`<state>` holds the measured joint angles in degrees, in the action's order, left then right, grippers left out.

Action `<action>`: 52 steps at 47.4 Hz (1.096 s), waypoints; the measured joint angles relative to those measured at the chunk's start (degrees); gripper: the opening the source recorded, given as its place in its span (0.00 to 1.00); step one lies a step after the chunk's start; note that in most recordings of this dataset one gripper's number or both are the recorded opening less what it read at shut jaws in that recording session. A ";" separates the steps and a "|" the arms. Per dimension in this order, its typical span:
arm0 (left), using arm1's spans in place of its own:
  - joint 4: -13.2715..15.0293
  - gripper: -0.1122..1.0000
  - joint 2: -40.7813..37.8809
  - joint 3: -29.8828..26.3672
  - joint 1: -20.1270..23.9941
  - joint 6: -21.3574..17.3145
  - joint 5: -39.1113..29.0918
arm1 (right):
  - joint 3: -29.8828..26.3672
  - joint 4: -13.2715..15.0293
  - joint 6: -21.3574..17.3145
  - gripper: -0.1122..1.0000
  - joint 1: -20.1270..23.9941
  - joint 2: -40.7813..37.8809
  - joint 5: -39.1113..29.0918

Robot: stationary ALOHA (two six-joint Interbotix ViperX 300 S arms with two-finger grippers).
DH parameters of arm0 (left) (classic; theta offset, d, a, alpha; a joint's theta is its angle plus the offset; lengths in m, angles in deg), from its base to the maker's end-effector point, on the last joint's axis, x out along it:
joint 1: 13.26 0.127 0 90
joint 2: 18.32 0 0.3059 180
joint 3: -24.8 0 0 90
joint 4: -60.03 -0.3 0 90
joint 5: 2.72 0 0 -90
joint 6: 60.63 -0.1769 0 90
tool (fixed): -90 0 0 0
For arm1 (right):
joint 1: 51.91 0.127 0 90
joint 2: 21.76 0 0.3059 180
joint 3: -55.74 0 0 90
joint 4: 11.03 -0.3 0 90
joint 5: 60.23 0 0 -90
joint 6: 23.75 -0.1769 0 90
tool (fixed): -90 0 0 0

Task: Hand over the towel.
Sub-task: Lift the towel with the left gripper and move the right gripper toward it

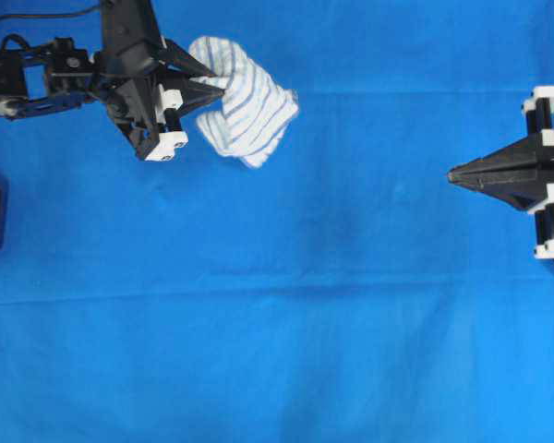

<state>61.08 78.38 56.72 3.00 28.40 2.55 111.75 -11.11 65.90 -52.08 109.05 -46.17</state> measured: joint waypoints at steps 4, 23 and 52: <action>0.00 0.20 1.23 -1.49 -1.67 0.00 0.88 | -0.09 0.00 0.00 0.10 0.00 0.00 -0.09; 0.00 0.20 0.00 -5.89 -7.38 0.00 2.81 | -0.18 0.09 0.26 0.10 0.00 -0.79 0.00; 0.00 0.20 -0.09 -5.98 -8.26 0.09 2.72 | -1.41 0.00 0.00 0.59 -3.52 -4.13 1.67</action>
<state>61.08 78.29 50.75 -5.26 28.49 5.28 110.34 -11.11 65.90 -55.60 104.92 -44.50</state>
